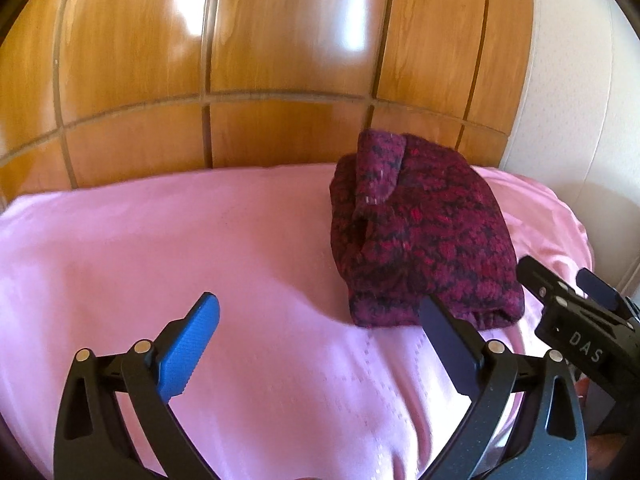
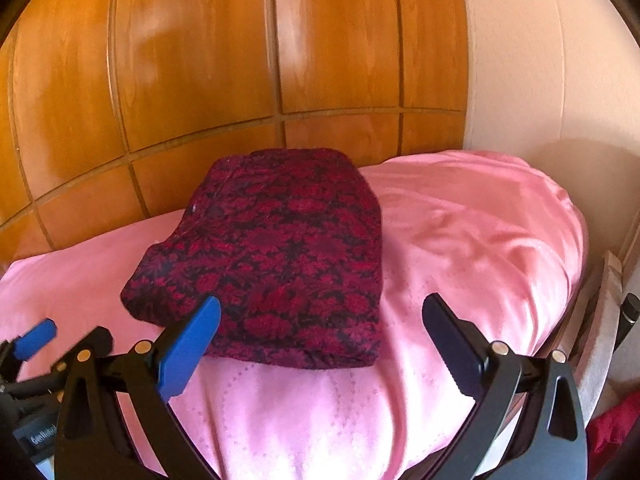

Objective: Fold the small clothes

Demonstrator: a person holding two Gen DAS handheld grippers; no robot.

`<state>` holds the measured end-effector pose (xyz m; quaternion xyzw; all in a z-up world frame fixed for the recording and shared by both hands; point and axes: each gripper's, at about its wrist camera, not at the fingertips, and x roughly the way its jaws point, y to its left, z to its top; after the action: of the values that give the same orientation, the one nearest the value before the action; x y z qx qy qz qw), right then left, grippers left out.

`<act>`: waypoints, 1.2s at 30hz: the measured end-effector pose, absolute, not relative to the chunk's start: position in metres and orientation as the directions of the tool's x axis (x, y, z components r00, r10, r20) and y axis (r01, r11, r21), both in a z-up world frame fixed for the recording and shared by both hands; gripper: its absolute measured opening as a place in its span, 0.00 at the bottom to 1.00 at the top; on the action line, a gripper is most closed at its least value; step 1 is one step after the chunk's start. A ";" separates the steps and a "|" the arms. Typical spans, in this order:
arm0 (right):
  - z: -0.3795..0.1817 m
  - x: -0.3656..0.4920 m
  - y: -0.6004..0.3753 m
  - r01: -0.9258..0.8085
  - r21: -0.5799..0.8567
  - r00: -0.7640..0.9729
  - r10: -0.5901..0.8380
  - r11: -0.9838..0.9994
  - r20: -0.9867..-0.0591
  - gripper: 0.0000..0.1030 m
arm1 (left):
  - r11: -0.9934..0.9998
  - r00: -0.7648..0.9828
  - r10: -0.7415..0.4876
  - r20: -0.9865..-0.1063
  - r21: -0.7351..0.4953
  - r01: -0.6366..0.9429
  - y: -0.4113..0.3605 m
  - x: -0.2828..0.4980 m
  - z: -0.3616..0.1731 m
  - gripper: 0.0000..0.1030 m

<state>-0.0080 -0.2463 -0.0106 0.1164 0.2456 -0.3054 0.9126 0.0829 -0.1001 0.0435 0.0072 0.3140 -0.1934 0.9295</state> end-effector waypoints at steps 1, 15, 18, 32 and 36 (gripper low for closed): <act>-0.011 -0.009 -0.247 0.616 0.060 0.692 -0.504 0.785 -0.517 0.98 | 0.923 0.730 -0.361 -0.581 -0.107 0.371 -0.101 0.083 0.046 0.96; -0.015 -0.006 -0.242 0.604 0.031 0.694 -0.507 0.796 -0.511 0.98 | 0.932 0.761 -0.344 -0.550 -0.104 0.347 -0.106 0.089 0.056 0.96; -0.018 -0.006 -0.244 0.605 0.038 0.693 -0.502 0.796 -0.518 0.98 | 0.933 0.751 -0.340 -0.567 -0.105 0.343 -0.108 0.094 0.052 0.96; -0.019 -0.006 -0.251 0.614 0.044 0.686 -0.505 0.788 -0.523 0.98 | 0.931 0.741 -0.343 -0.578 -0.106 0.349 -0.113 0.094 0.051 0.96; -0.020 -0.006 -0.252 0.612 0.042 0.687 -0.504 0.790 -0.524 0.98 | 0.930 0.739 -0.347 -0.577 -0.111 0.350 -0.114 0.094 0.051 0.96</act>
<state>-0.0057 -0.2523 -0.0199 0.1073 0.2512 -0.3057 0.9121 0.0943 -0.1138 0.0510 0.0027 0.3090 -0.1868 0.9325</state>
